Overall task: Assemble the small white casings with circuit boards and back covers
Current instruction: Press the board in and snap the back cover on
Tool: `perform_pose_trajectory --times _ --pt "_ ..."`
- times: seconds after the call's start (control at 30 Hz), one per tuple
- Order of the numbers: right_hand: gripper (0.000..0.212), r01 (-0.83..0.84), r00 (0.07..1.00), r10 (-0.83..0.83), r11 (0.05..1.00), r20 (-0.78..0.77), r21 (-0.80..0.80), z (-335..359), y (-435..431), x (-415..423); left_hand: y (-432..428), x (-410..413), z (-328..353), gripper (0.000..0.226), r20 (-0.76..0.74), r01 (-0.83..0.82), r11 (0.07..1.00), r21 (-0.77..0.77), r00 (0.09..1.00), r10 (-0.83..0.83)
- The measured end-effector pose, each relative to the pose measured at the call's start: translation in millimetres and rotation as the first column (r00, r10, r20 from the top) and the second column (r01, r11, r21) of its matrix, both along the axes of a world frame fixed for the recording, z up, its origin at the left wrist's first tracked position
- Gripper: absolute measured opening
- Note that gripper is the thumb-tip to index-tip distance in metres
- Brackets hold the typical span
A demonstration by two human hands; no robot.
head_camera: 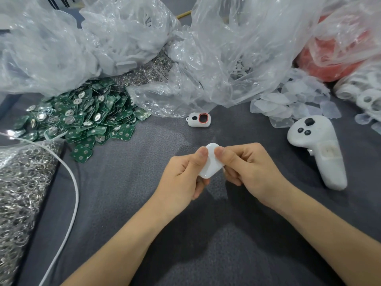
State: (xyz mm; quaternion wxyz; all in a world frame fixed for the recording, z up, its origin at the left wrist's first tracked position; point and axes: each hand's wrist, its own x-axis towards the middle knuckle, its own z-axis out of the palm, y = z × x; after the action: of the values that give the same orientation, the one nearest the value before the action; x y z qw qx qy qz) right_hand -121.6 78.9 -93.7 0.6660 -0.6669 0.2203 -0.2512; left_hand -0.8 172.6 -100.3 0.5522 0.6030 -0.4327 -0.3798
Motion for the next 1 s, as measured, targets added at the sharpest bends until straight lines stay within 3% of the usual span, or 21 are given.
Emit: perform_pose_trajectory --times 0.17,0.4,0.47,0.53,0.6,0.67,0.9,1.0 --pt "0.047 0.049 0.999 -0.049 0.996 0.002 -0.080 -2.8 -3.3 -0.8 0.2 4.5 -2.4 0.051 -0.003 0.057 0.997 0.048 0.998 -0.057" --pt "0.039 0.099 0.994 -0.106 0.984 -0.034 -0.148 -2.9 -5.6 -0.1 -2.3 4.8 -2.6 0.044 -0.264 0.098 0.995 -0.019 0.959 -0.099" --pt "0.033 0.041 0.996 -0.055 0.980 -0.069 -0.195 -4.5 -3.0 0.6 0.5 3.2 -2.9 0.040 -0.148 0.142 0.989 -0.036 0.978 -0.146" --pt "0.024 0.025 0.998 -0.034 0.984 -0.049 -0.178 -3.5 -1.7 0.2 4.0 3.8 -1.6 0.037 0.091 0.137 0.990 -0.021 0.987 -0.134" --pt "0.022 0.024 0.999 -0.029 0.986 -0.028 -0.164 -1.3 -3.0 -0.9 5.4 9.8 -0.4 0.040 0.362 0.084 0.996 0.002 0.929 -0.079" --pt "0.025 0.014 0.999 -0.019 0.988 -0.030 -0.151 -0.6 -5.3 -2.4 4.4 16.3 0.9 0.041 0.455 0.012 1.000 -0.014 0.891 -0.004" --pt "0.029 -0.081 0.992 0.073 0.993 -0.098 -0.081 -4.4 -4.0 -0.5 0.6 15.5 -1.7 0.028 0.228 -0.029 0.993 -0.115 0.972 0.055" --pt "0.039 -0.079 0.992 0.062 0.984 -0.111 -0.159 -5.3 -2.8 1.3 -0.4 15.5 -2.0 0.027 0.057 -0.067 0.990 -0.121 0.996 0.074"
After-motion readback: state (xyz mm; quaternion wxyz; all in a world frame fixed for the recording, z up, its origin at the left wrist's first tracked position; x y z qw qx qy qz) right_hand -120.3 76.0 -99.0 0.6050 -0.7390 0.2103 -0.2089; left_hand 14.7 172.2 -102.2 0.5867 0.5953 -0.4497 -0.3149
